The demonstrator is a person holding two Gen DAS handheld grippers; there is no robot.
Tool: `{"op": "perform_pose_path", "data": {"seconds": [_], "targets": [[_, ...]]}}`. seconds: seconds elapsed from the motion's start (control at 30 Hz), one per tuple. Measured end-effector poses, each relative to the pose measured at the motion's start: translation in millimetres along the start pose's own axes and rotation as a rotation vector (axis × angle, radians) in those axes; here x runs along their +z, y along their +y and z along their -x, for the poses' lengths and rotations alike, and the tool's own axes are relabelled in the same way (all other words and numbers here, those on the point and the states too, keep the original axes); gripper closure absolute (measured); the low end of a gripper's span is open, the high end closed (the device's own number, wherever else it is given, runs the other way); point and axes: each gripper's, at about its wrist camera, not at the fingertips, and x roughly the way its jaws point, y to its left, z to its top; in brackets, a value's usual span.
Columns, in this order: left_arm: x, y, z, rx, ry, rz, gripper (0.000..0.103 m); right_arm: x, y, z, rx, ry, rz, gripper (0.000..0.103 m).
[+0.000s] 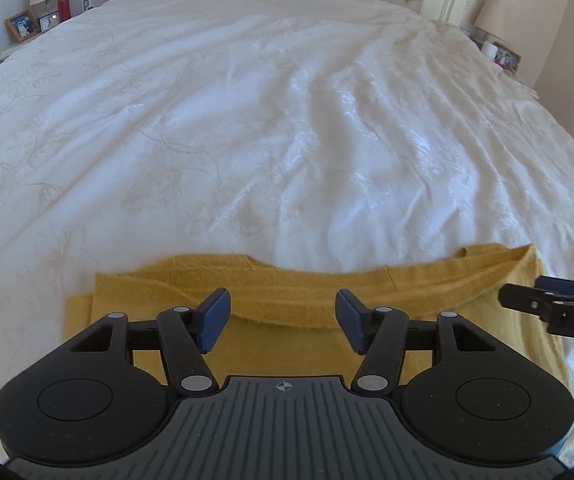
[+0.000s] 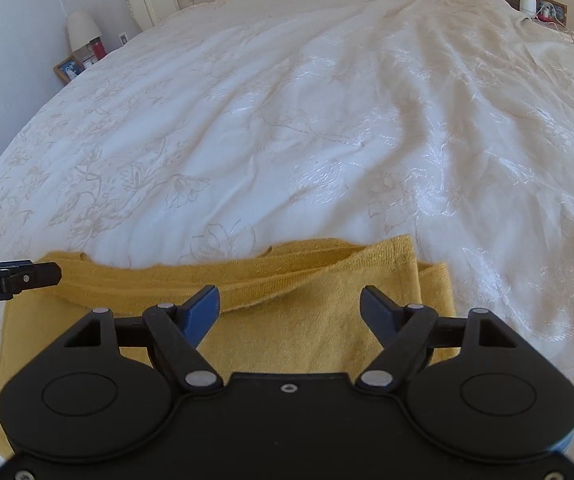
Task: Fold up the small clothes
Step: 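Move both grippers to the folded edge of the sweater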
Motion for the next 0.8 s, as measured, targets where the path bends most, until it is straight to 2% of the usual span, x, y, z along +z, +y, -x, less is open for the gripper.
{"op": "perform_pose_path", "data": {"seconds": [0.07,0.17,0.27,0.43,0.57,0.7,0.8], "targets": [[-13,-7,-1,-0.015,0.033,-0.018,0.046,-8,7,-3,0.011,0.029,0.050,0.019],[-28,-13,-11,-0.020,0.078,-0.041,0.046,-18,16,-9,0.019,0.065,0.106,0.018],[-31,-15,-22,-0.010,0.090,-0.056,0.046,-18,21,-19,0.016,0.085,0.137,0.018],[-6,-10,-45,0.011,0.074,-0.070,0.046,-3,26,-42,-0.007,0.083,0.182,0.014],[21,-2,-59,0.033,0.060,-0.044,0.046,19,25,-55,-0.018,0.067,0.183,0.014],[39,7,-54,0.058,0.027,-0.011,0.045,34,20,-52,-0.018,0.032,0.140,0.014],[38,8,-41,0.050,0.010,0.002,0.045,35,15,-40,0.005,0.014,0.099,0.013]]}}
